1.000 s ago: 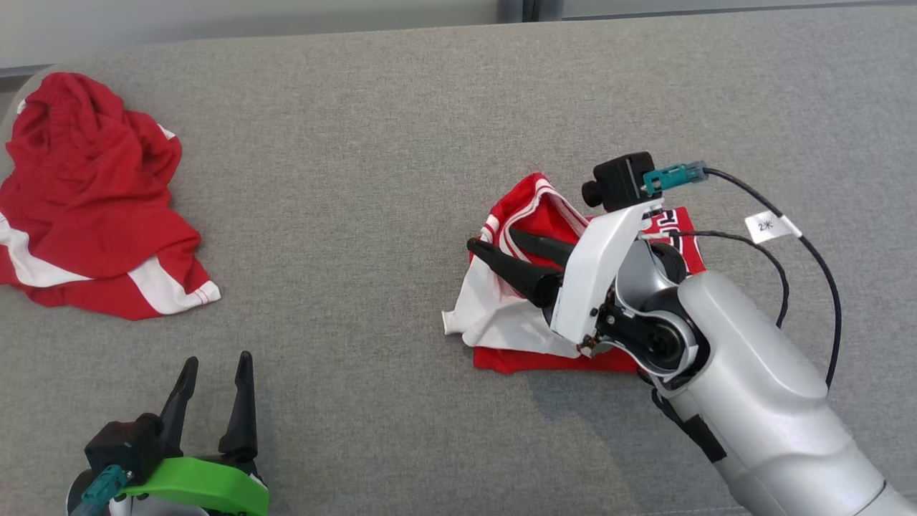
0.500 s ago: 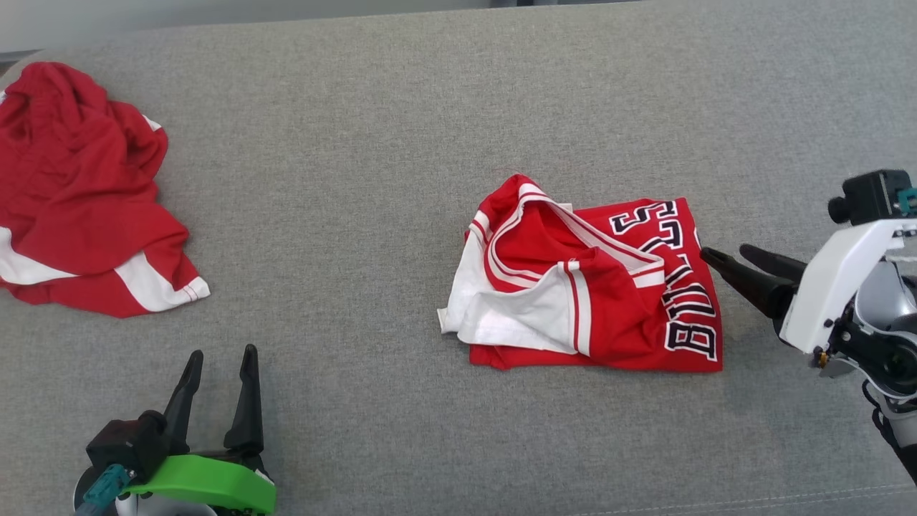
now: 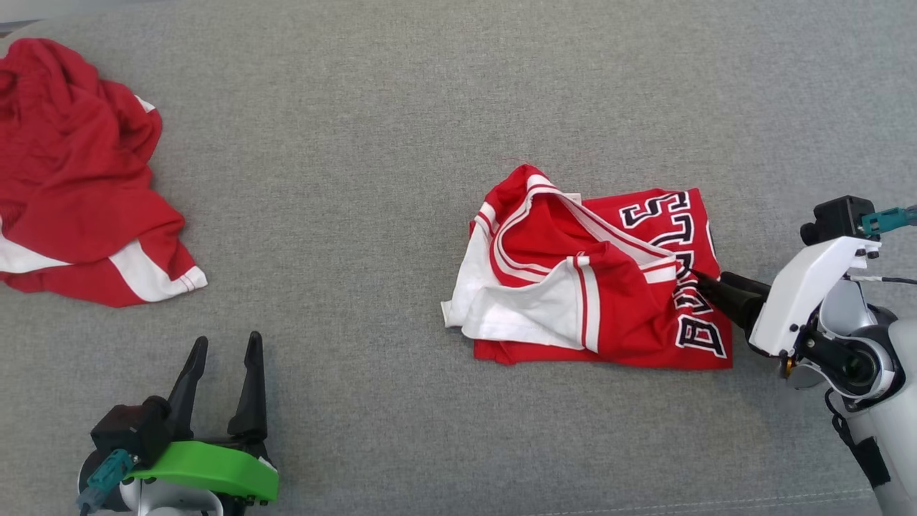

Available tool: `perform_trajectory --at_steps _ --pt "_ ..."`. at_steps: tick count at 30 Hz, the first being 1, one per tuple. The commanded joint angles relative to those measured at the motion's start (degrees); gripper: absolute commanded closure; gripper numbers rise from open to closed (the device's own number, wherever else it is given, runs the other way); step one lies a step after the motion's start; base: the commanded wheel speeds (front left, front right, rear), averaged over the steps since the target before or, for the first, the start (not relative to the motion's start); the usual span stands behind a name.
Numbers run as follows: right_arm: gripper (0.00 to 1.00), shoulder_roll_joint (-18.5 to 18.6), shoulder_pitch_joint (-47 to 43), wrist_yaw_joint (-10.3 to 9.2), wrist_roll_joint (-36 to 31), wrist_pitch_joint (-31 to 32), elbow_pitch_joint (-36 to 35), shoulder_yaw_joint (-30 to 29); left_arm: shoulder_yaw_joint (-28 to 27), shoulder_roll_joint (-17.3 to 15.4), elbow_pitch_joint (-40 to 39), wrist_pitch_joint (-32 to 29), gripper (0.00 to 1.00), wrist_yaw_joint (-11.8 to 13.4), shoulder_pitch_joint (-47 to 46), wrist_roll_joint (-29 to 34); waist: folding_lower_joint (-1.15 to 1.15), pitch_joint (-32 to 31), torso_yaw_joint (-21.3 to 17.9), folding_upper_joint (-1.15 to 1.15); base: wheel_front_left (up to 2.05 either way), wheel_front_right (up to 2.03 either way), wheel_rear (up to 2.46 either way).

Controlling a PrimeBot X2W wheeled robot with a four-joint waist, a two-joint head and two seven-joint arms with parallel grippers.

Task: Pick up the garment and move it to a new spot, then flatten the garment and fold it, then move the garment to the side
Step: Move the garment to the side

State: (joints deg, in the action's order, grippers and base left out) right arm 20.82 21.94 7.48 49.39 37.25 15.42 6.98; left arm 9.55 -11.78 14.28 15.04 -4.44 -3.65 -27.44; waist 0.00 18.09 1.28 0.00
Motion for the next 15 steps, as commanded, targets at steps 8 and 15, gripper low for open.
perform_trajectory --at_steps 8,15 --pt "1.0 -1.83 5.31 0.03 1.29 -2.9 4.59 3.73 0.03 1.46 1.12 0.16 0.0 -0.5 -0.82 0.35 0.0 -1.59 2.85 0.0 0.0 0.0 0.0" --pt "1.0 2.49 6.35 0.02 7.3 0.19 -5.71 7.68 -1.36 3.3 1.52 0.16 0.0 -0.67 1.03 0.61 0.0 -3.8 4.09 0.0 0.0 0.0 0.0"
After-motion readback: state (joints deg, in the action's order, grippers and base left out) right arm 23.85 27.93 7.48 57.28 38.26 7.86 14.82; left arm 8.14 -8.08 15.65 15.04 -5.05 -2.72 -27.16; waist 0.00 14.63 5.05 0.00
